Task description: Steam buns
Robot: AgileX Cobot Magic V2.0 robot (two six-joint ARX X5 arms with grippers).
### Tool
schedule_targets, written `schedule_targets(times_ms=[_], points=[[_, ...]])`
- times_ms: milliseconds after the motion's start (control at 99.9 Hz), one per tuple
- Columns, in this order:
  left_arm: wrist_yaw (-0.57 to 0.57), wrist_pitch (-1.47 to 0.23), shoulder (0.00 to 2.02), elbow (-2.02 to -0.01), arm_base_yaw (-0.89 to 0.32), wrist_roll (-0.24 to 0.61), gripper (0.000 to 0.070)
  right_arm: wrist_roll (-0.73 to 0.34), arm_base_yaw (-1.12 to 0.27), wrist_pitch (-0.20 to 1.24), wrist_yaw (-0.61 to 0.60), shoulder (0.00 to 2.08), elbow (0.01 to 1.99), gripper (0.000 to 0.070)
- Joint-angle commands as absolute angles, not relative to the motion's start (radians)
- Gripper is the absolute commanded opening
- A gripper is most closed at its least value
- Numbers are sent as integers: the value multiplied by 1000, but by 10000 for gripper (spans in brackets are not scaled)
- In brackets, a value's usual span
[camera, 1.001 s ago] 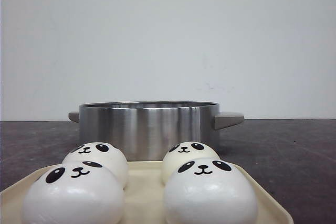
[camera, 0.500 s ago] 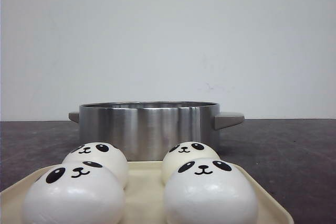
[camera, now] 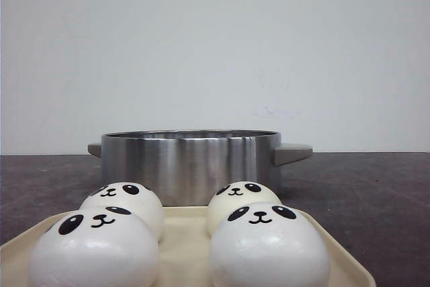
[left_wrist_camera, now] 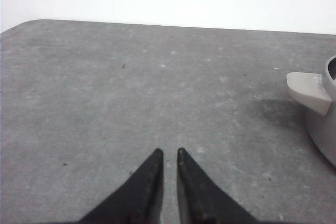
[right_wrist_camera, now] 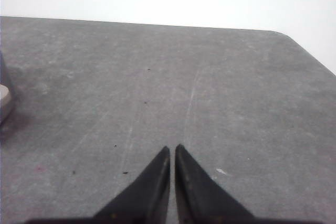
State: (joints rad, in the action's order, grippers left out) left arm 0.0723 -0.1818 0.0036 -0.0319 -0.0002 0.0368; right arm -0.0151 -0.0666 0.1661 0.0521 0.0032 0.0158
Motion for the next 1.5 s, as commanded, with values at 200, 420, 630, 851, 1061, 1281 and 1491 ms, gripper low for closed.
schedule_targets(times_ms=[200, 420, 630, 851, 1061, 1281, 1491], points=[[70, -186, 3, -14, 0, 35, 0, -23, -68, 155, 52, 4, 13, 9], [70, -186, 3, -14, 0, 35, 0, -27, -69, 147, 51, 4, 13, 9], [50, -186, 3, -14, 0, 154, 0, -138, -69, 76, 41, 4, 13, 9], [23, -202, 3, -49, 0, 339, 0, -347, -69, -78, -20, 4, 16, 9], [-244, -324, 25, -272, -1, 372, 4, -458, -69, 39, -228, 20, 196, 4], [-266, -450, 178, -567, -1, 276, 4, -291, -69, 387, -265, 164, 540, 4], [-318, -449, 381, -732, -18, 227, 103, -207, -69, 443, -278, 306, 733, 23]])
